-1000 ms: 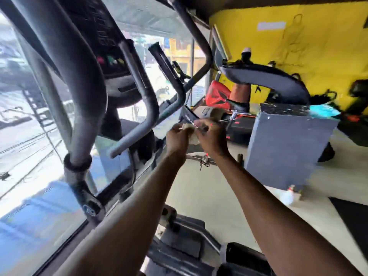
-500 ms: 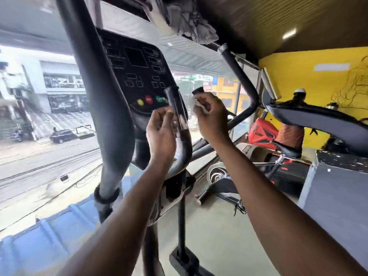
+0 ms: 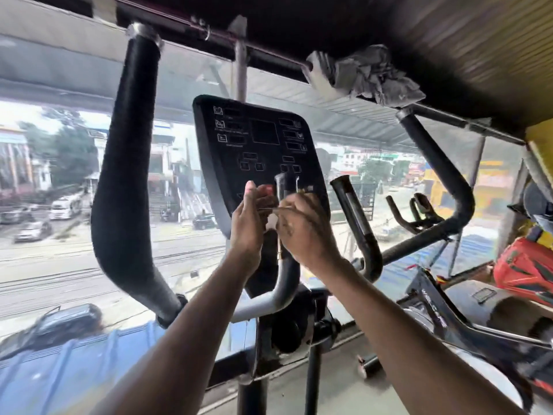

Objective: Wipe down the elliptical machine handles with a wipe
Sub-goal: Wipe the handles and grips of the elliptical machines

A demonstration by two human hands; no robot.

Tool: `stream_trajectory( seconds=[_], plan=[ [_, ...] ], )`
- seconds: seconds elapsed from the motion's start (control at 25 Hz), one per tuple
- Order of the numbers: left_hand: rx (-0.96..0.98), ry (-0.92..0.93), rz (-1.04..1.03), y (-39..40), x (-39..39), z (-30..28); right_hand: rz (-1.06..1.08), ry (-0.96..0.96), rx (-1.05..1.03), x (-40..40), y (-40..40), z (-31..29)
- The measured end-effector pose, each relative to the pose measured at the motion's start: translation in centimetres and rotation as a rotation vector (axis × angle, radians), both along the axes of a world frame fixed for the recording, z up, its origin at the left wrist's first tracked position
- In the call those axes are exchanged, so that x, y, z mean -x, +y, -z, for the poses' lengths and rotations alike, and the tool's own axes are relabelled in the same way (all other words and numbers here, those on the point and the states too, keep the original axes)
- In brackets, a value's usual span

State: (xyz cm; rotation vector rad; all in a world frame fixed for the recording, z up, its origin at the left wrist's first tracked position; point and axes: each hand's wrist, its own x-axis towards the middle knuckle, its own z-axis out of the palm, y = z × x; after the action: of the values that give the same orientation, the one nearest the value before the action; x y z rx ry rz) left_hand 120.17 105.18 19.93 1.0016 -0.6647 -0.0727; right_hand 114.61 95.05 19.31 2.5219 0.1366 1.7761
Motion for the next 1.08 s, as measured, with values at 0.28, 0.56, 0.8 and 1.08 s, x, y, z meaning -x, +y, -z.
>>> stream_trajectory(
  seconds=[0.28, 0.56, 0.8, 1.08],
  plan=[
    [-0.015, 0.041, -0.002, -0.4, -0.5, -0.9, 0.076, 0.169, 0.314, -0.1, -1.2, -0.9],
    [0.000, 0.059, 0.048, -1.4, -1.3, -1.2, 0.334, 0.181, 0.279, -2.0, 0.0, -3.6],
    [0.021, 0.068, 0.066, -1.8, -1.4, -1.5, 0.445, 0.241, 0.280, -3.1, 1.1, -5.7],
    [0.011, 0.071, 0.043, -1.8, -1.9, -1.6, -0.092, -0.129, -0.898, -3.8, -0.8, -3.4]
  ],
)
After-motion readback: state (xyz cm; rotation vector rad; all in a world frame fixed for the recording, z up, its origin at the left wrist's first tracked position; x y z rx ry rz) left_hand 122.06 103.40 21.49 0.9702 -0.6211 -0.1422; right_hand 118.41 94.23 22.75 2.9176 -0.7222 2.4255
